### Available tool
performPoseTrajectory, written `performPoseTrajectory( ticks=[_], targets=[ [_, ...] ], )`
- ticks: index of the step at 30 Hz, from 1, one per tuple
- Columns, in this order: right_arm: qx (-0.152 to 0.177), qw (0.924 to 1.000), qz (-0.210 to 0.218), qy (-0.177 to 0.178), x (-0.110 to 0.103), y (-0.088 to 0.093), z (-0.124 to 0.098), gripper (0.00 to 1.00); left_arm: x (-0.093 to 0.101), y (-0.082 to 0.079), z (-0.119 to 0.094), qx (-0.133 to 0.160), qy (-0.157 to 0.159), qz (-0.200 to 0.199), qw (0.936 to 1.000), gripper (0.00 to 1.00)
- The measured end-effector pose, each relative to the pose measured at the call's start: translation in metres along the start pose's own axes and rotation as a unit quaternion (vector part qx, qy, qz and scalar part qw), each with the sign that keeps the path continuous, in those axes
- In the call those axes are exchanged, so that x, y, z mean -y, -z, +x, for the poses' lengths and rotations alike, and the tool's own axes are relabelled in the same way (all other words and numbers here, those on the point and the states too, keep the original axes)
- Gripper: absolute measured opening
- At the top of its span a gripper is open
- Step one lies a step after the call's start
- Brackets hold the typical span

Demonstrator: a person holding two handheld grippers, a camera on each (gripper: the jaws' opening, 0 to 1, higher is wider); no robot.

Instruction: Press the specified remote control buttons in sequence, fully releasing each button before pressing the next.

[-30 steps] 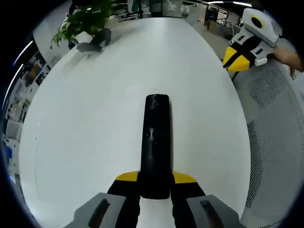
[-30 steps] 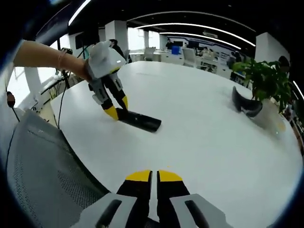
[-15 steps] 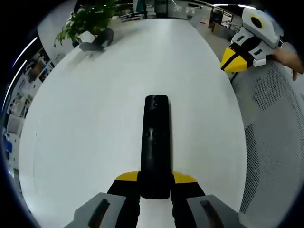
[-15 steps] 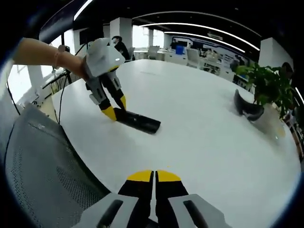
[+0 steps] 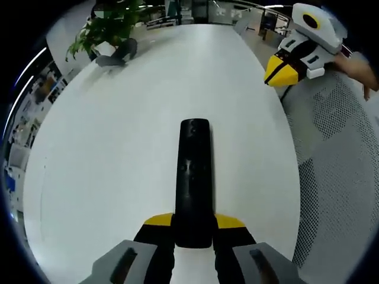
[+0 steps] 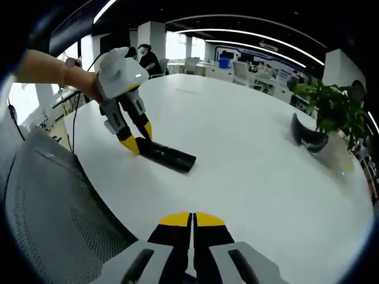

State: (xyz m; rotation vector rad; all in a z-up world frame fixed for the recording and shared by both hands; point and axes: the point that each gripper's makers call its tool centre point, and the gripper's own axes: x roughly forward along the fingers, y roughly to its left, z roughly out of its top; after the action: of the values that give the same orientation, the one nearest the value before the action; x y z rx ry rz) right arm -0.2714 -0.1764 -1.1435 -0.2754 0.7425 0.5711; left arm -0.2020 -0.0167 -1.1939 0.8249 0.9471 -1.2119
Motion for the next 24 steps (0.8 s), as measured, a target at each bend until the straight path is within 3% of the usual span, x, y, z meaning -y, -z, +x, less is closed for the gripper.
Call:
performPoseTrajectory(
  ticks=[24],
  targets=[
    [-0.013, 0.9999, 0.0, -0.005, -0.002, 0.005, 0.002, 0.0, 0.029, 0.001, -0.002, 0.006, 0.007, 0.014, 0.9999, 0.23]
  ],
)
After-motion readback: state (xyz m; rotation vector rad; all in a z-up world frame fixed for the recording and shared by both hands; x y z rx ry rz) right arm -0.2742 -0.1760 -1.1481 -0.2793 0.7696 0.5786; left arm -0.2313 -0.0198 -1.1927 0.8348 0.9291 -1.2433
